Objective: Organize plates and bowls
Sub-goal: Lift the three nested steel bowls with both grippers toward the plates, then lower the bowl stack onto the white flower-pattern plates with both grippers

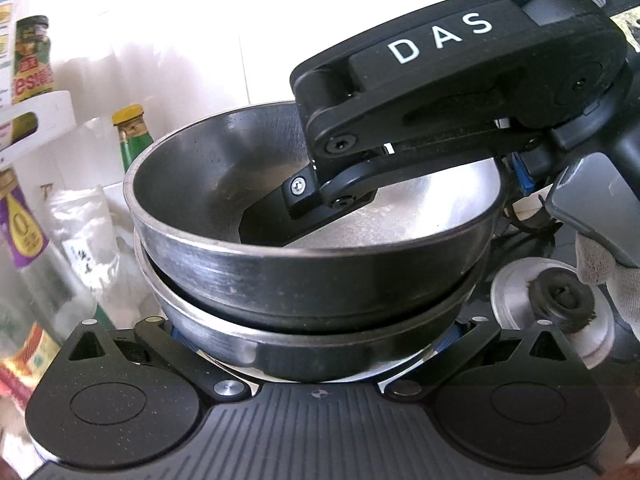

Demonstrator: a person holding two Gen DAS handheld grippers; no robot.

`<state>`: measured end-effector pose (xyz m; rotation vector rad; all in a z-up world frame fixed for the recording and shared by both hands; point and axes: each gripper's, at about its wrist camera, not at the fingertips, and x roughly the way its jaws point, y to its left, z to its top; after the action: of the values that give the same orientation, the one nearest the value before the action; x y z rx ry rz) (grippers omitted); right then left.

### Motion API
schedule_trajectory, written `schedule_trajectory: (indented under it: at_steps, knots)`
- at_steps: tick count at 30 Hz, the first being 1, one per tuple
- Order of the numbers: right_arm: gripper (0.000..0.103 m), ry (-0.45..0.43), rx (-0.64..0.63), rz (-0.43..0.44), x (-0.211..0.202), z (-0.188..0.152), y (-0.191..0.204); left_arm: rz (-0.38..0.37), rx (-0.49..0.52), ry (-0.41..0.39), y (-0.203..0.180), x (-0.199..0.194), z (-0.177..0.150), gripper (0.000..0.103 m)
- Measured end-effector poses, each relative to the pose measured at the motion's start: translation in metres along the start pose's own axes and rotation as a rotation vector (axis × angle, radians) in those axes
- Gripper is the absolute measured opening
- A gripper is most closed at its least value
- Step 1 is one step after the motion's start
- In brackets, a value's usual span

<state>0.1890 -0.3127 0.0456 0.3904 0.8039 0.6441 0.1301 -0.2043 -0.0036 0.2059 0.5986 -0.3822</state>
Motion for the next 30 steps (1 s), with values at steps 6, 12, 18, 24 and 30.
schedule_trajectory:
  at_steps: [6,12,18,24,30]
  knots:
    - [0.095,0.024,0.012,-0.002,-0.014,-0.028,0.008,-0.012,-0.008,0.028,-0.015,-0.023,-0.015,0.103]
    - [0.095,0.043,0.052,-0.026,-0.022,-0.061,0.015,-0.047,-0.012,0.064,-0.018,-0.035,-0.040,0.103]
    - [0.095,0.080,0.122,-0.063,-0.014,-0.092,0.016,-0.089,-0.019,0.124,-0.009,-0.036,-0.071,0.103]
    - [0.095,0.110,0.179,-0.097,-0.006,-0.111,0.013,-0.119,-0.020,0.165,0.004,-0.031,-0.086,0.103]
    - [0.095,0.104,0.195,-0.105,-0.003,-0.112,0.016,-0.126,-0.012,0.164,0.016,-0.036,-0.083,0.103]
